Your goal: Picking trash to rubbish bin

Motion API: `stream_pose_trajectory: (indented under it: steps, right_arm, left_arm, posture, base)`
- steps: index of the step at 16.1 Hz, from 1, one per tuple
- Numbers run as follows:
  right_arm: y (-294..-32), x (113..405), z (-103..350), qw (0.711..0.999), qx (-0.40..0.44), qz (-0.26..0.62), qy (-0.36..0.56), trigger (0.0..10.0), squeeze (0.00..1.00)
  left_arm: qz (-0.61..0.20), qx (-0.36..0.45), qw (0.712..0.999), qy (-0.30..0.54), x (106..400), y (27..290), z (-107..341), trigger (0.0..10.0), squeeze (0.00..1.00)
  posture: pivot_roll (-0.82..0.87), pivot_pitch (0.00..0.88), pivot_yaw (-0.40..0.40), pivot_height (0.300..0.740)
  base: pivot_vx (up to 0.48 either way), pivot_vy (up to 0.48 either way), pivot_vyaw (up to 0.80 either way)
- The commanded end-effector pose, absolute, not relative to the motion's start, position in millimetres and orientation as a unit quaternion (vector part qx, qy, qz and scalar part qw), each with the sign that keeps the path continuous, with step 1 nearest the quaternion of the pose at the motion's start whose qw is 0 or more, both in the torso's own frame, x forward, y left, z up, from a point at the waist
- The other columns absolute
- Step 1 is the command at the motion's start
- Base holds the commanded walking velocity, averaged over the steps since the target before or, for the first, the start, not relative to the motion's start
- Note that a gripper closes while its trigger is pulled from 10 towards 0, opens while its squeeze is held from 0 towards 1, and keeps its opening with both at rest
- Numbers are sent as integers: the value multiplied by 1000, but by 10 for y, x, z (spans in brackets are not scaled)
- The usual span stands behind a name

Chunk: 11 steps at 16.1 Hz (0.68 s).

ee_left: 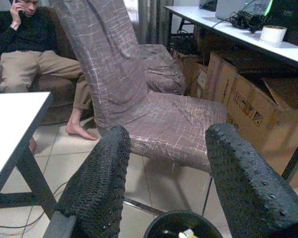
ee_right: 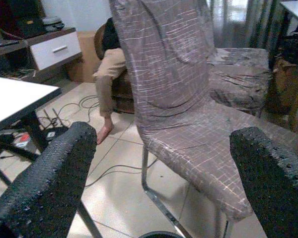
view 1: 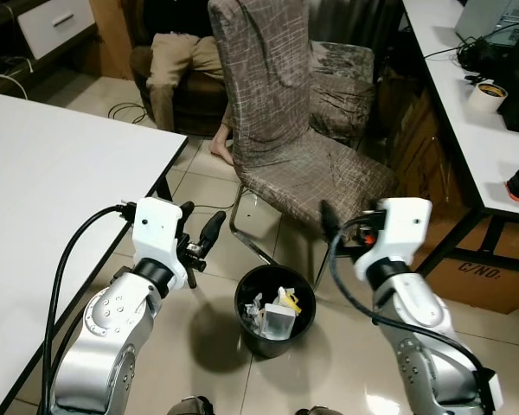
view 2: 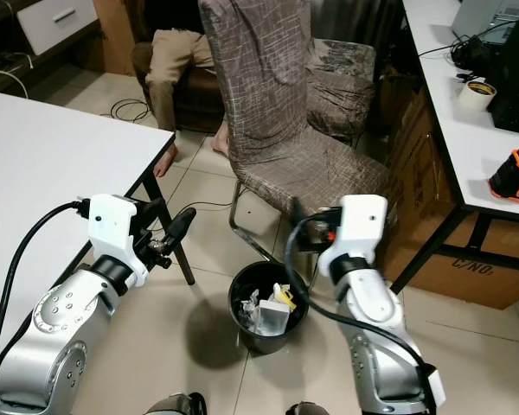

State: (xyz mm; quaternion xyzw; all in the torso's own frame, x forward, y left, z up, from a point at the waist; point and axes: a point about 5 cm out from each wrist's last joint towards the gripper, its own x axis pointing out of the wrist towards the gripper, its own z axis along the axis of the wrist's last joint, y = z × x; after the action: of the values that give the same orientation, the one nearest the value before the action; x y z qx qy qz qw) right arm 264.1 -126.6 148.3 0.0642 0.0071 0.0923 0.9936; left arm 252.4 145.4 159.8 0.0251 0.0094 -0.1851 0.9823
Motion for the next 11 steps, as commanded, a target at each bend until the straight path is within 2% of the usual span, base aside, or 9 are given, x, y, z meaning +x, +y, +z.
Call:
stream_pose_trajectory:
  steps: [1, 11]
  right_arm:
    - [-1288, 2616, 1482, 995, 61, 83, 12, 10000, 0]
    - [-1278, 2599, 1464, 994, 66, 81, 27, 10000, 0]
  left_arm:
    - [-184, 30, 982, 16, 2528, 1460, 1588, 10000, 0]
    - [-180, 36, 983, 19, 2516, 1482, 1583, 10000, 0]
  posture:
    - [-45, 54, -2, 740]
    - [-44, 54, -3, 740]
  base:
    - [-266, 0, 0]
    - [-297, 0, 0]
